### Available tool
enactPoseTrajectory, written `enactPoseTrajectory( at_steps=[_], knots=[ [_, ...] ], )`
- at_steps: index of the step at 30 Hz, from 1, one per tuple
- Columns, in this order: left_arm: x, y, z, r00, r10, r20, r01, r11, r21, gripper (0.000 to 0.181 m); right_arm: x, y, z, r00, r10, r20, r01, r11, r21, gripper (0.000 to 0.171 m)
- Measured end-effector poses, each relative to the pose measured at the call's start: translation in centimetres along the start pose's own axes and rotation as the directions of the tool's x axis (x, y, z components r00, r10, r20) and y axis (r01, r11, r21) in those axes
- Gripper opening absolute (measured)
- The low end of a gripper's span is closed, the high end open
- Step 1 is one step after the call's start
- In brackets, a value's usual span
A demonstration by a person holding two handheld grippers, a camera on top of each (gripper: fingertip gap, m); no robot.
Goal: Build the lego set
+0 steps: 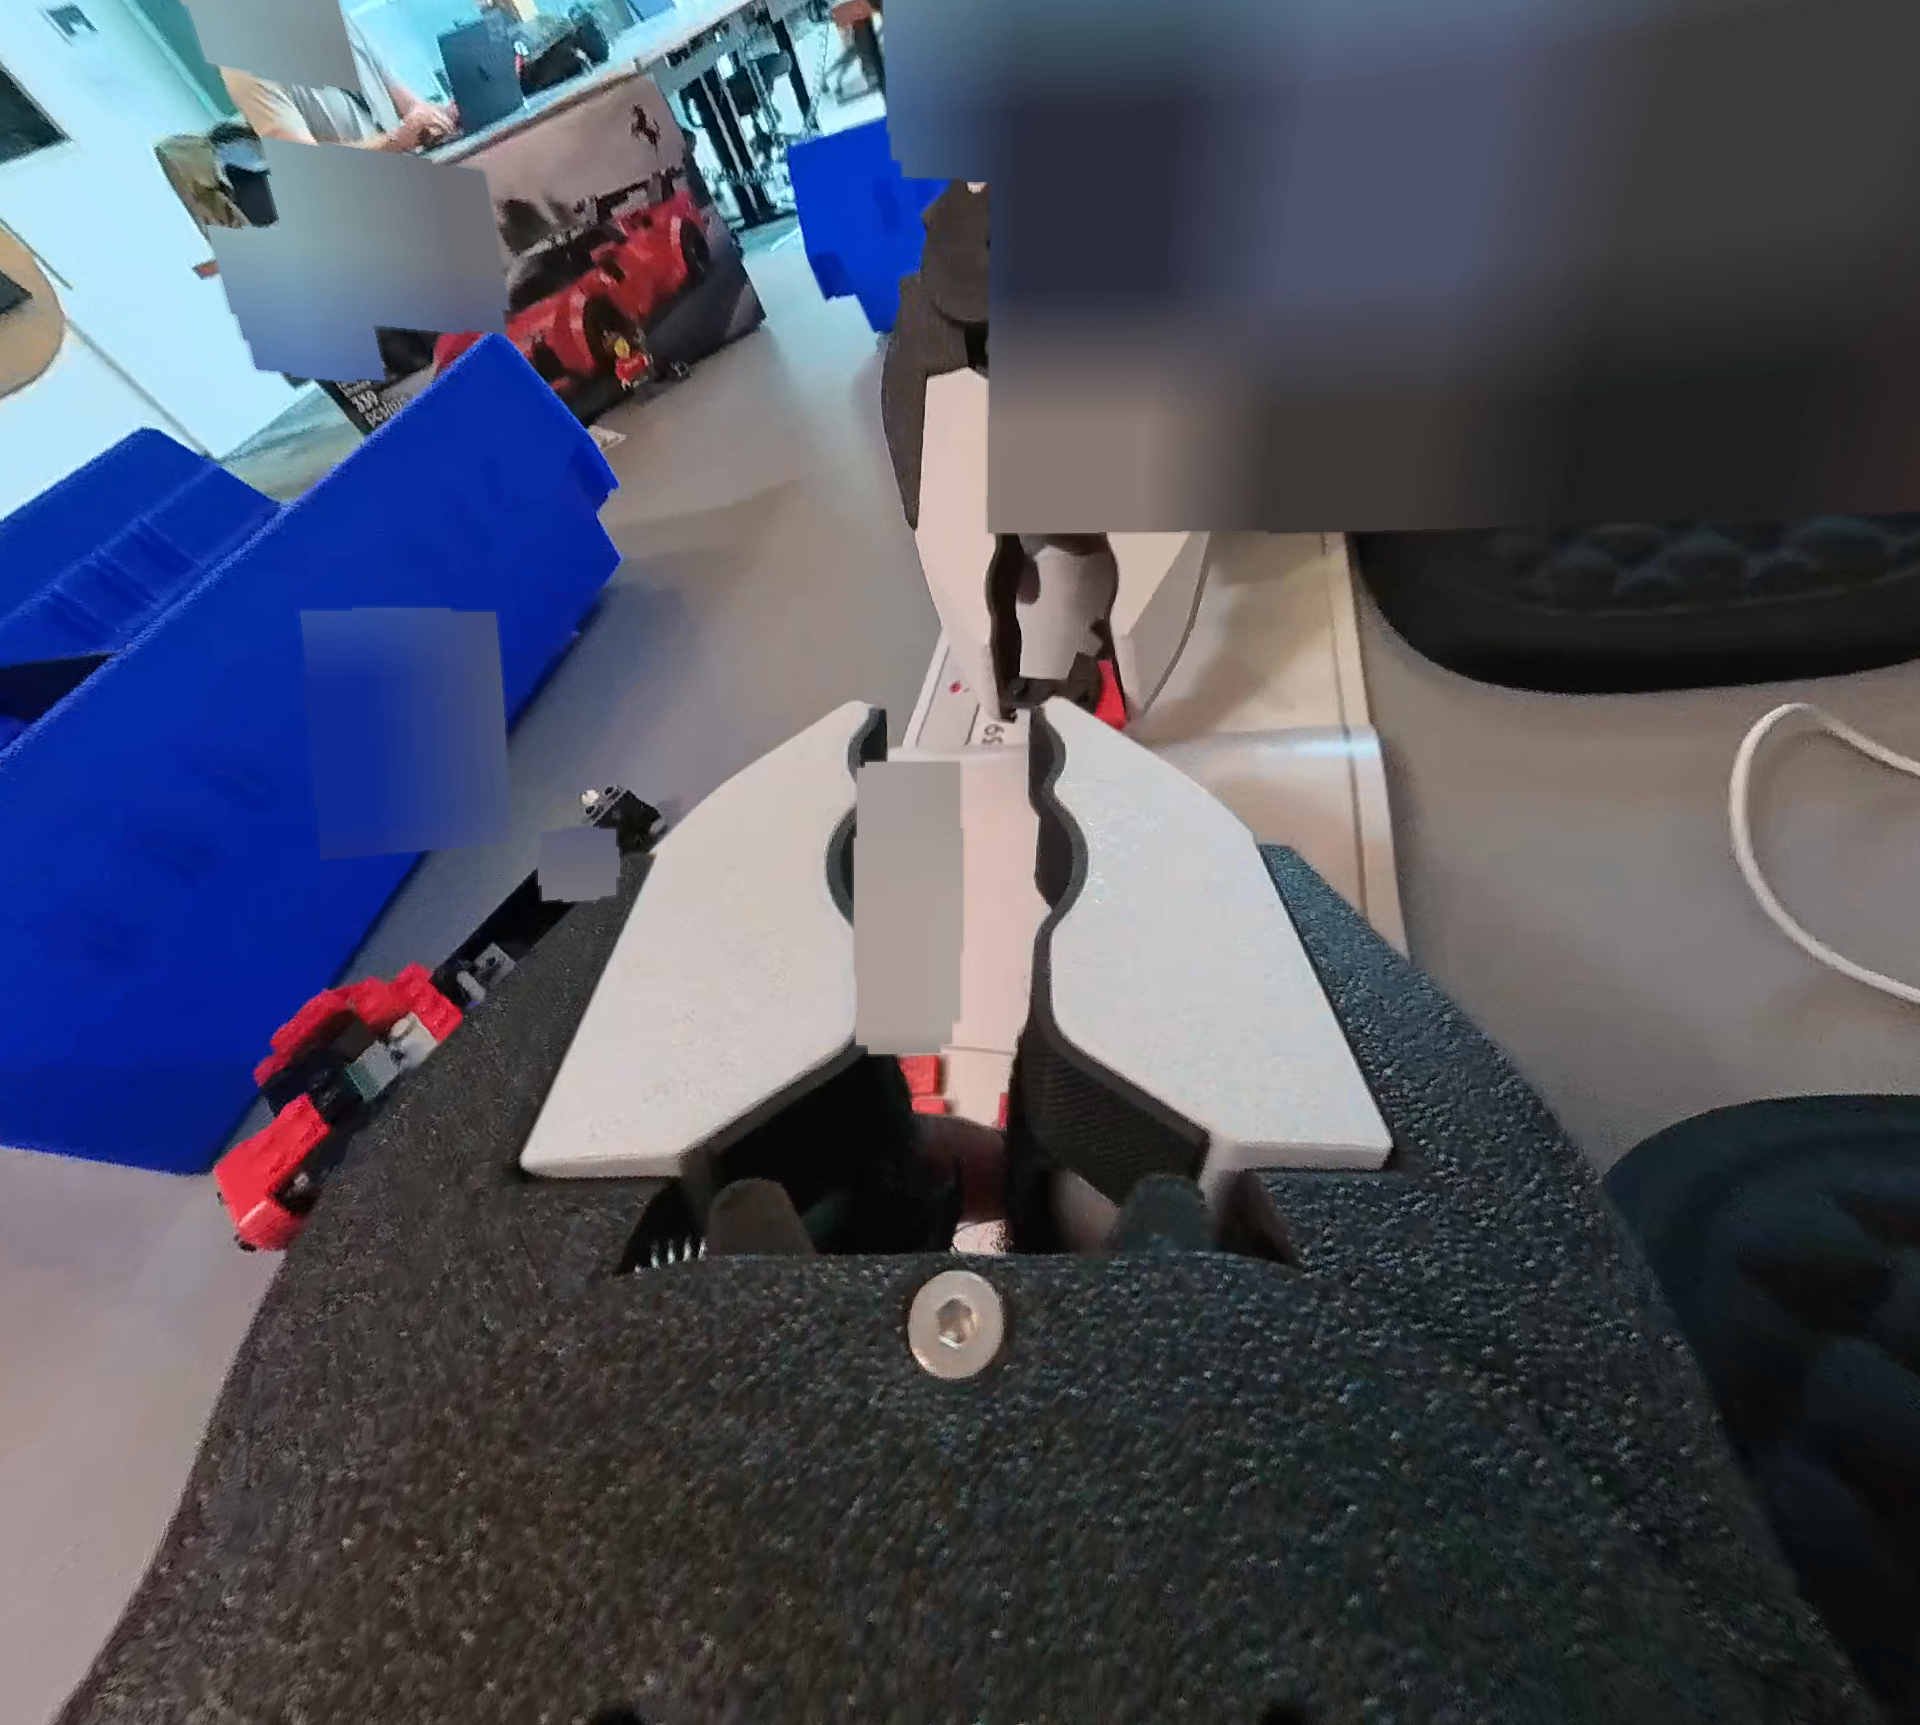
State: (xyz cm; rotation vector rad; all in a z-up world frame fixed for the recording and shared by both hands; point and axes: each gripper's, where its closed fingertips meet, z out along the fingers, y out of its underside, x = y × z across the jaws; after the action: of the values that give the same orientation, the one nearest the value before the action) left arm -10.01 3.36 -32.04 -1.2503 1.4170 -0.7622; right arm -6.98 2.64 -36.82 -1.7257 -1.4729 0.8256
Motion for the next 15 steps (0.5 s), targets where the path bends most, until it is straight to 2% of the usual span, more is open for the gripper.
enactPoseTrajectory(
  at_steps=[3,7,10,13,15],
  knots=[
    [0.0,0.9,0.2,1.0,0.021,-0.002,-0.021,0.999,-0.05,0.025,0.1,-0.4,-0.2,0.994,0.106,-0.02,-0.106,0.994,0.009,0.028],
    [0.3,1.3,0.4,1.0,0.018,-0.021,-0.019,0.997,-0.072,0.026,0.4,-0.1,-1.2,0.95,0.252,-0.185,-0.26,0.965,-0.02,0.028],
    [0.6,1.4,0.5,0.999,0.026,-0.034,-0.028,0.996,-0.082,0.026,0.1,-0.1,-1.3,0.897,0.355,-0.262,-0.354,0.934,0.052,0.028],
    [0.9,1.7,0.6,0.998,0.045,-0.045,-0.049,0.994,-0.1,0.025,0.8,-0.4,-1.5,0.879,0.341,-0.333,-0.319,0.94,0.119,0.028],
    [1.1,1.8,0.7,0.997,0.053,-0.057,-0.059,0.992,-0.111,0.025,0.8,-1.0,-1.3,0.886,0.326,-0.33,-0.284,0.944,0.171,0.028]
  ],
)
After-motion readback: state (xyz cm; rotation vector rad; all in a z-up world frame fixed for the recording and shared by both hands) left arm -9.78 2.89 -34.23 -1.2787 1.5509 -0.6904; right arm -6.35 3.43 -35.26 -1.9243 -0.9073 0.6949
